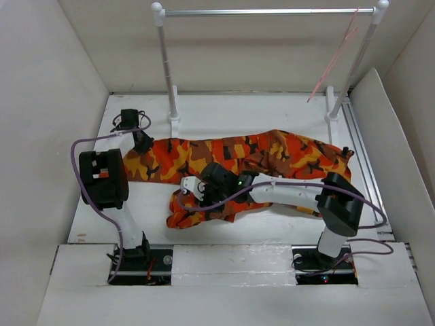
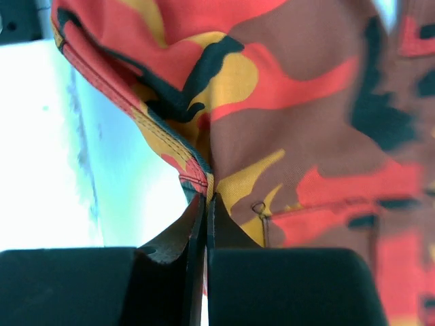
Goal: Place the trousers on the hanger
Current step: Flatten out the trousers at the center of the board.
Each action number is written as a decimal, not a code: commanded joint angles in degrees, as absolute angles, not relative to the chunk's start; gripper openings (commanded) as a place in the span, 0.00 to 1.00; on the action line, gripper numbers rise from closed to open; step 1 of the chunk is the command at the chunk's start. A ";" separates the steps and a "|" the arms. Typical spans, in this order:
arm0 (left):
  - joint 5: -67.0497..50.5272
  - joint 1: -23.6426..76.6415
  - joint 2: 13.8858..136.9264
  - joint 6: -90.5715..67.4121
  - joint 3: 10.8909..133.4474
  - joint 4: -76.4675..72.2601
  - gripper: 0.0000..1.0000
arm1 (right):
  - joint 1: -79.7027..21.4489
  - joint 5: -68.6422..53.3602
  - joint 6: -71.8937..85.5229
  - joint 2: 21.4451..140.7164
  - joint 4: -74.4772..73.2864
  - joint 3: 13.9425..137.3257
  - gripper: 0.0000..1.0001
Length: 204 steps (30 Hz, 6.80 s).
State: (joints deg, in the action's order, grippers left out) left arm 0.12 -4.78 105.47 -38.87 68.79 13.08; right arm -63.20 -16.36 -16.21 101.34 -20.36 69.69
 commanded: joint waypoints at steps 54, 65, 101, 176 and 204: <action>24.12 54.75 68.06 -49.74 69.87 49.55 0.00 | -7.64 -10.89 -7.82 46.83 -37.44 42.71 0.00; 19.75 30.44 55.30 -44.04 76.90 65.21 0.00 | -28.89 -28.79 -12.74 55.71 -43.25 45.79 0.20; 12.66 18.81 69.43 -34.80 57.49 16.79 0.74 | 38.14 -32.77 -5.27 93.43 -12.76 64.87 0.81; 13.98 -14.23 136.16 -31.72 120.43 28.40 0.00 | -2.20 -22.58 -8.97 61.34 -23.47 46.50 0.73; 1.85 5.98 45.68 -53.44 34.54 36.57 0.14 | -45.26 -20.66 -8.88 73.92 -13.62 55.11 0.07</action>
State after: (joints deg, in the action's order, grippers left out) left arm 4.05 6.11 43.09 -51.05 34.85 36.73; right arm -46.09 -21.23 -8.82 74.19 -17.39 52.53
